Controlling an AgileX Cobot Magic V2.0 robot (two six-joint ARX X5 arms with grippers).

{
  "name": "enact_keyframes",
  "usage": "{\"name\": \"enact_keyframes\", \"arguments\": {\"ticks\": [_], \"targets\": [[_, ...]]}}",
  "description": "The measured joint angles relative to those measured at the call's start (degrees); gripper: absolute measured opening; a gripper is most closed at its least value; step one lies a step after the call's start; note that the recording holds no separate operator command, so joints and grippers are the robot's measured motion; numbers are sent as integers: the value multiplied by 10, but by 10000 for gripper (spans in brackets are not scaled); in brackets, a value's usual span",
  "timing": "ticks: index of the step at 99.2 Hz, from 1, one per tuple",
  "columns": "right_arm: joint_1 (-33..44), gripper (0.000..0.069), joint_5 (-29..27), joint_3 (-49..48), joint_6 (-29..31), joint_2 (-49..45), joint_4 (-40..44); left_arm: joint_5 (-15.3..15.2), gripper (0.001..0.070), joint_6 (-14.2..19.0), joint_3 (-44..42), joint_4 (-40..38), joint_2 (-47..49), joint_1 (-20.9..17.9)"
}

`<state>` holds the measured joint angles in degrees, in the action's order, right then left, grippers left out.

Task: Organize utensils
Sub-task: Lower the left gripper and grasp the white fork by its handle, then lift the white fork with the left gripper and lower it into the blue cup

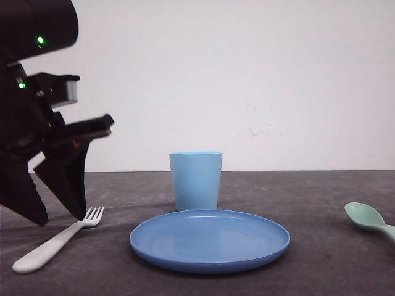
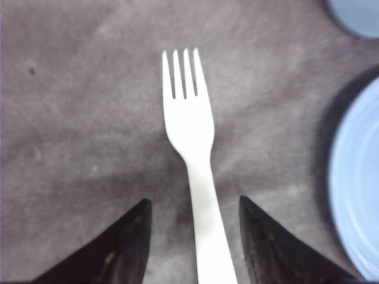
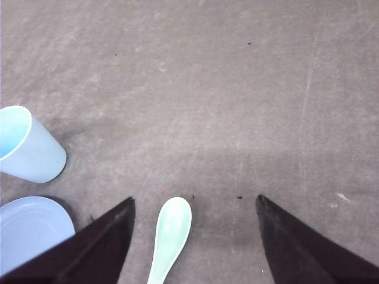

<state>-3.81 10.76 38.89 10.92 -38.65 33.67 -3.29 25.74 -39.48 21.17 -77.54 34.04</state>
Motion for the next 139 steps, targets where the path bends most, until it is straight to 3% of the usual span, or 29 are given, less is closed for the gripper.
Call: {"name": "enact_keyframes", "arguments": {"ticks": [27,52,76,120,139], "targets": [[0,404,0,0,0,0,0,-9,263,16,-2,-27,-34,7],[0,404,0,0,0,0,0,-9,95,40,-3,-43,-40,15],[0,404,0,0,0,0,0,-9,43,61,-3,-43,-41,16],[0,404,0,0,0,0,0,-7,39,67,-32,-32,-34,16],[0,404,0,0,0,0,0,-39,39,51,-59,-78,16,23]]}}
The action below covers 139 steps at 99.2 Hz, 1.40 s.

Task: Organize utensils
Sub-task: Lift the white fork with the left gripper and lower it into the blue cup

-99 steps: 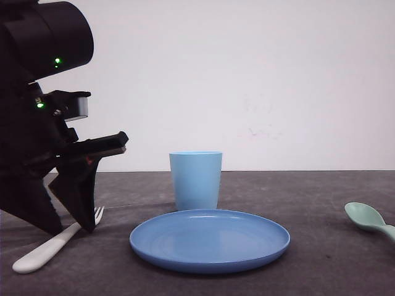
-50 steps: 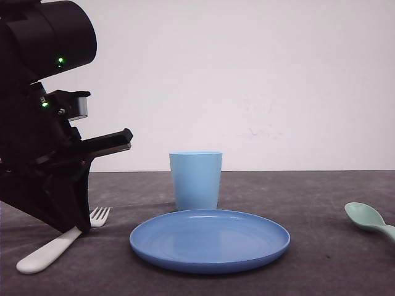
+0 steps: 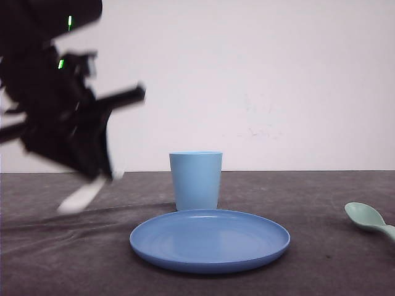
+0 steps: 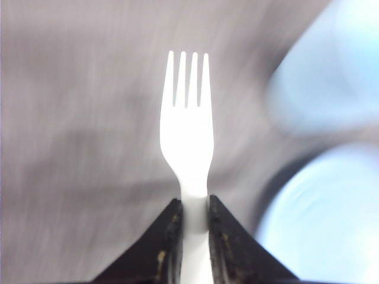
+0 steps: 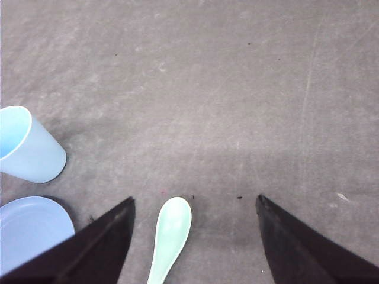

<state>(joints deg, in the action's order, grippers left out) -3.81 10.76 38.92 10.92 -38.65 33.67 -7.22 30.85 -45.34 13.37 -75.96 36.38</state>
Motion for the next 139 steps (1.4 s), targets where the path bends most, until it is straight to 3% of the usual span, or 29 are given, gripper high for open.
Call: {"name": "enact_keyframes", "arguments": {"ticks": [20,41,53,86,115,139], "targets": [[0,404,-2,0,0,0,-10,-46,39,-54,-2,-154,50,19],[0,404,-2,0,-2,0,-45,-47,39,-151,-3,-363,13,39],[0,404,-3,0,-2,0,-60,-47,39,-177,-3,-450,-42,41],[0,404,-18,0,-6,0,-67,-45,39,-188,-3,-601,-196,44],[0,404,-18,0,-6,0,-67,-44,44,-188,-3,-612,-250,51],[0,404,-18,0,-7,0,-49,-45,212,-186,-3,-606,-250,52]]}}
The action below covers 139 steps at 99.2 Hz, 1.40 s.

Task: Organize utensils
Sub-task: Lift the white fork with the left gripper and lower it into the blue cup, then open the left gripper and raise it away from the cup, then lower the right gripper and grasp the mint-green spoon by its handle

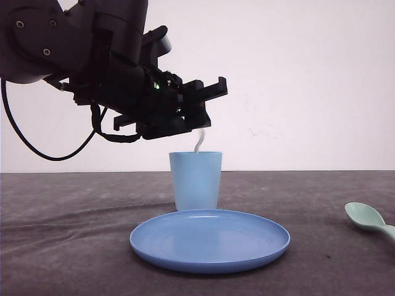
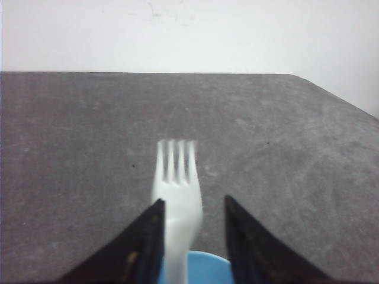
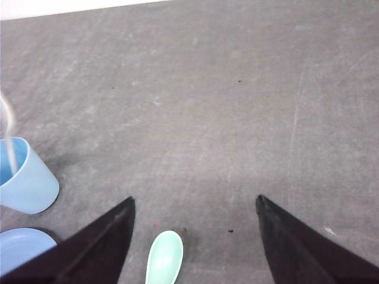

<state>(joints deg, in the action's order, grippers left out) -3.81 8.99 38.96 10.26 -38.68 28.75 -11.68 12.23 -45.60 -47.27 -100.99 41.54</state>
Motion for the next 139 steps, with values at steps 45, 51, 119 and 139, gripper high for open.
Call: {"name": "enact_keyframes", "arguments": {"ticks": [45,51,119,139], "targets": [[-40,404,1,0,22,-56,118,0,236,6,0,216,218,5],[-58,404,0,0,33,-74,128,0,236,6,0,263,264,6],[-262,386,-113,0,182,-323,76,0,236,7,0,700,560,26],[-265,312,-141,0,198,-358,76,0,236,10,0,737,568,26]]}}
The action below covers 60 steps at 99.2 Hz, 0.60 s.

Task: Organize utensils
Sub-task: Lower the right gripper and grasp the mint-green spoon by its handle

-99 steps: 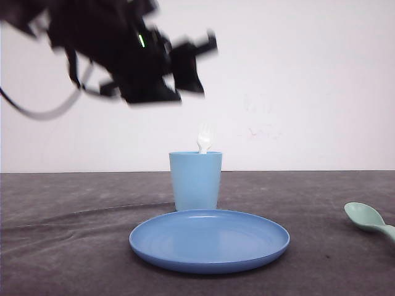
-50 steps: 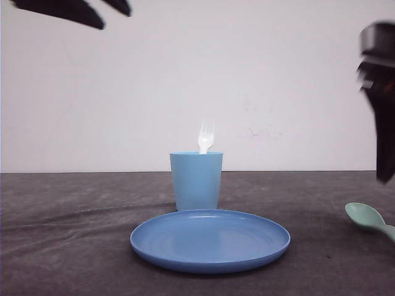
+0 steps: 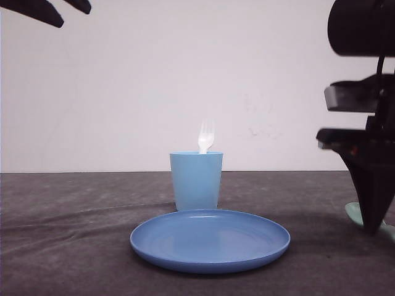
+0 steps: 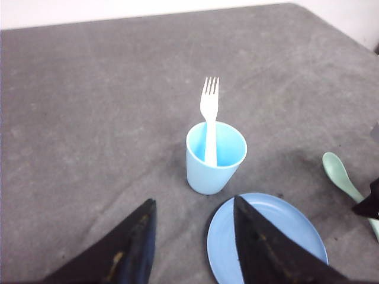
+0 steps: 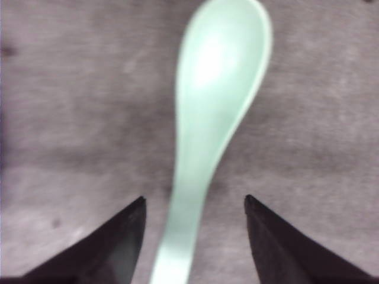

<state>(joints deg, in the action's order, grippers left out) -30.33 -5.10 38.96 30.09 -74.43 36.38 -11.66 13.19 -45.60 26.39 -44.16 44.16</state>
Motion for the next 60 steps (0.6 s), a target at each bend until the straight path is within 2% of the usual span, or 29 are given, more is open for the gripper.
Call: {"name": "enact_keyframes", "arguments": {"ticks": [17,42,60], "targets": [[0,218,-7,0,4,-8,-9,0,236,5,0,14,2,0],[-2,191,-7,0,15,-23,-29,0,236,6,0,17,2,0],[-2,113,-7,0,17,-30,-32,0,236,6,0,27,2,0]]}}
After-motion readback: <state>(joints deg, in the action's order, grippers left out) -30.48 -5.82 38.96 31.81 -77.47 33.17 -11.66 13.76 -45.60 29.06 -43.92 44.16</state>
